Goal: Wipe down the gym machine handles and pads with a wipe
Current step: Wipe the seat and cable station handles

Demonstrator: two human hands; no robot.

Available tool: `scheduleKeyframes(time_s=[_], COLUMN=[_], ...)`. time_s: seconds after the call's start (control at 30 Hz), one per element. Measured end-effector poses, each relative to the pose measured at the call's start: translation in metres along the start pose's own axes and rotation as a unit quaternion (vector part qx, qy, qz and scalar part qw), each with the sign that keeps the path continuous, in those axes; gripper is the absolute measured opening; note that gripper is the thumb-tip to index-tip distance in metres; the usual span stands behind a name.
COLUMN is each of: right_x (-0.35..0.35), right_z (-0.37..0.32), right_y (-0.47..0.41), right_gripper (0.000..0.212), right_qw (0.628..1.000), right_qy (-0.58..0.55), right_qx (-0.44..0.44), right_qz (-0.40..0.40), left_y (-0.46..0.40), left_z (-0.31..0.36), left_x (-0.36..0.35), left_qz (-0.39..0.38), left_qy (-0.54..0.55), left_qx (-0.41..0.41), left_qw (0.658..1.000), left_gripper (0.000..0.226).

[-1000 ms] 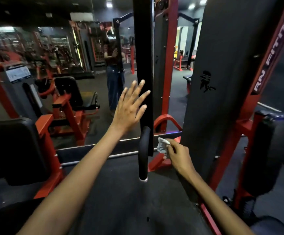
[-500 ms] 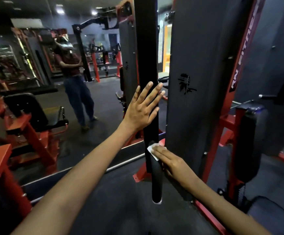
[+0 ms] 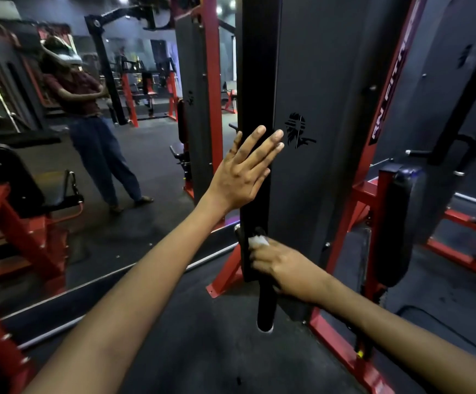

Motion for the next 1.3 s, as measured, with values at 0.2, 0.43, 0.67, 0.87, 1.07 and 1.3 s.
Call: scheduleKeyframes(time_s=[0.2,0.43,0.67,0.87,1.07,1.3], right_x=[0.019,0.009,0.035,0.009,0.001,-0.023], right_z=[0.002,0.003,0.016,0.021,0.038,0.051], right_y=[-0.014,0.011,0.006,0.016,0.054,0.028], right_gripper=[0.022,0.025,0.037,0.044,0.033,0.029], right_qw=[0.998,0.992,0.945,0.909,0.721,0.625], right_qy=[0.031,-0.080,-0.155,-0.222,-0.411,-0.540], right_qx=[0.035,-0.008,-0.113,-0.196,-0.428,-0.475], right_qz=[0.035,0.100,0.264,0.291,0.358,0.302], left_y=[0.001,0.004,0.003,0.005,0.007,0.012], left_z=[0.001,0.000,0.002,0.003,0.011,0.016], left_x=[-0.003,-0.002,-0.001,-0.003,-0.007,-0.012], left_qz=[0.009,0.010,0.010,-0.009,-0.025,-0.025], left_qy=[0.023,0.026,0.039,0.039,0.057,0.038], left_qx=[0.011,0.007,0.043,0.059,0.133,0.144], left_qw=[1.000,1.000,0.998,0.997,0.989,0.988], left_gripper=[0.045,0.046,0.049,0.052,0.059,0.082])
Point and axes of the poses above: each hand's wrist, its own y-axis away from the middle knuckle, its own x-axis out of the back of the hand, z = x × y, the point moved 7 cm from there along -y, towards the middle knuckle, and after that the axes turned 9 degrees about -y, right-handed, at the moved point
